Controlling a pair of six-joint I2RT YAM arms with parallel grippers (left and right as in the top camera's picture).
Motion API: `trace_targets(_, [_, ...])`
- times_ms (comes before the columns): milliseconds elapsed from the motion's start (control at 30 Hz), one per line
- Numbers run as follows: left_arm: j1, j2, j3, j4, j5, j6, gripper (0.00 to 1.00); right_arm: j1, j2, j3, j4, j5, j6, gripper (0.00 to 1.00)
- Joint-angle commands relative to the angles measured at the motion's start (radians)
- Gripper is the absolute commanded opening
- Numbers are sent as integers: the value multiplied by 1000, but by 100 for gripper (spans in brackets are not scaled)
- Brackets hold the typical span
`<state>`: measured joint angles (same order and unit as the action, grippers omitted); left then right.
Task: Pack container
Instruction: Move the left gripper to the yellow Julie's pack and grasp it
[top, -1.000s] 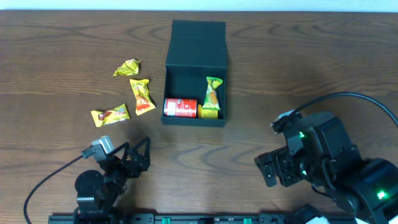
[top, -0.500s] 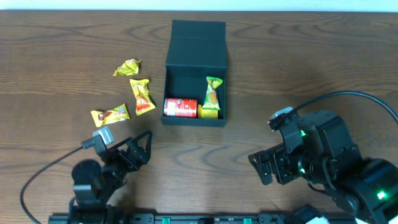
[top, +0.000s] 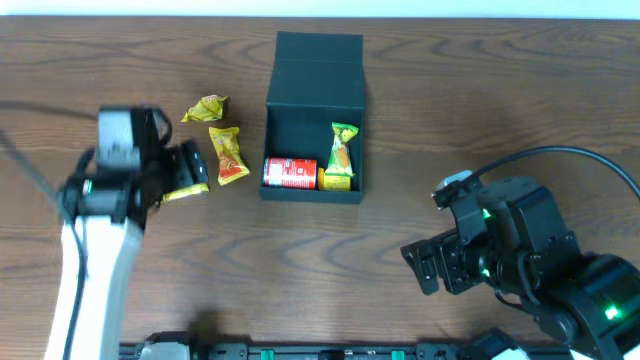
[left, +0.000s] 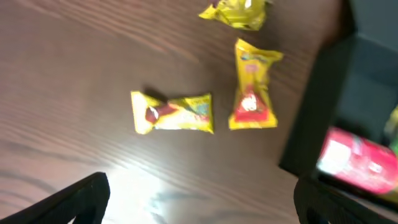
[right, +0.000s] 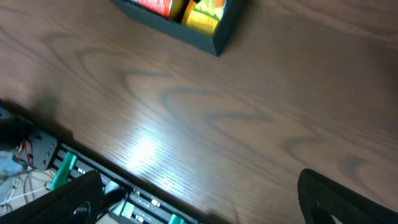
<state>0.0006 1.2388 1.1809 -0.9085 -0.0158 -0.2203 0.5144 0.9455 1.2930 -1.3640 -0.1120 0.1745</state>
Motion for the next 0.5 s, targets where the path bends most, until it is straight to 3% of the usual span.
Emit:
trace_targets(0, [-2,149,72,-8,-64,124,96,-5,-7,2,2,11,-29,99])
trace_targets(267, [-27,381,80,54,-29,176,100,-5,-7,2,3,67,-35,99])
trace_targets(300, [-36,399,80,70,-22,176,94,-5,-7,2,3,71,-35,99])
trace_targets(467, [-87,474,80,183,36,176,93,-5,-7,2,3,74,-35,99])
